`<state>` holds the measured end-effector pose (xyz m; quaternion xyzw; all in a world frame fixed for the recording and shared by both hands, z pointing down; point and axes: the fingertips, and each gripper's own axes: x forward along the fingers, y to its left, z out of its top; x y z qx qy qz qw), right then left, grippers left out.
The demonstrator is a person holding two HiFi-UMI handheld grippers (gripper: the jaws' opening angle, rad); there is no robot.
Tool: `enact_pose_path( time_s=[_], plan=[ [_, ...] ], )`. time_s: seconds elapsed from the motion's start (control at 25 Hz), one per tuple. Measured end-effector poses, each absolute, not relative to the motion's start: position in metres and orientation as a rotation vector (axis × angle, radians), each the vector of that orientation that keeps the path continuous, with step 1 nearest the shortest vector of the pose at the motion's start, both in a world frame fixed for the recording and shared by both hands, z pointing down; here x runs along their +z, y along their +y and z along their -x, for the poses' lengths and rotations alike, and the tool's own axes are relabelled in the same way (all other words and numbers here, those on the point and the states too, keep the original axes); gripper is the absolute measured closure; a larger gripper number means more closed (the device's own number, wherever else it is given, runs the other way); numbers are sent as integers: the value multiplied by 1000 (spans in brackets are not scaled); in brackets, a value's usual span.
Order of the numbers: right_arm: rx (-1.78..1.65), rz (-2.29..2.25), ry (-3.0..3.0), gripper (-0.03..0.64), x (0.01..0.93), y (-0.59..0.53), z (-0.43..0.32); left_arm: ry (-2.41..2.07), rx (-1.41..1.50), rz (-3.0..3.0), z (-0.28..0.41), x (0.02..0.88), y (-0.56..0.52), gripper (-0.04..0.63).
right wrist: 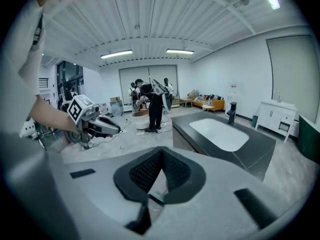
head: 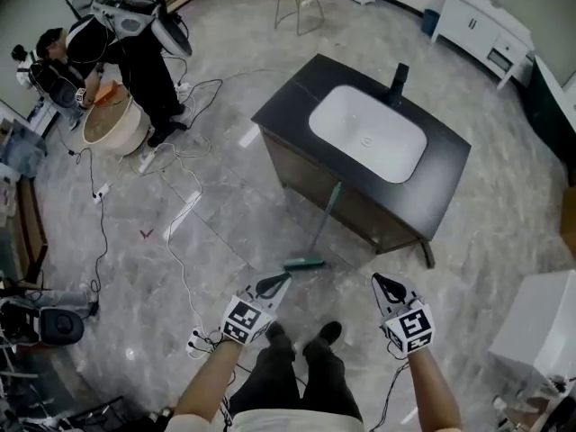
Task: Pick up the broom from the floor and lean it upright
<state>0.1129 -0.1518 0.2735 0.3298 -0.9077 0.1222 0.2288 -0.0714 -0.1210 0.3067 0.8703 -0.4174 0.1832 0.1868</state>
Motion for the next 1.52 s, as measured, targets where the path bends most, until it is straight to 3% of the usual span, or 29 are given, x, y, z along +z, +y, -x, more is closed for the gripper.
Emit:
enact_pose_path(
  time_s=[0.48,0.96,1.52],
  plan=[
    [273,-1028,-2503,621,144,-51,-90,-1221,428,-2469,108,171,4,581],
    [198,-1146,-2516,621,75,64,-46,-1182,329,-2553,145,108,84,581],
    [279,-1249,-2536,621,51,130,-91,-1151,322,-2550,120,84,135,581]
  ],
)
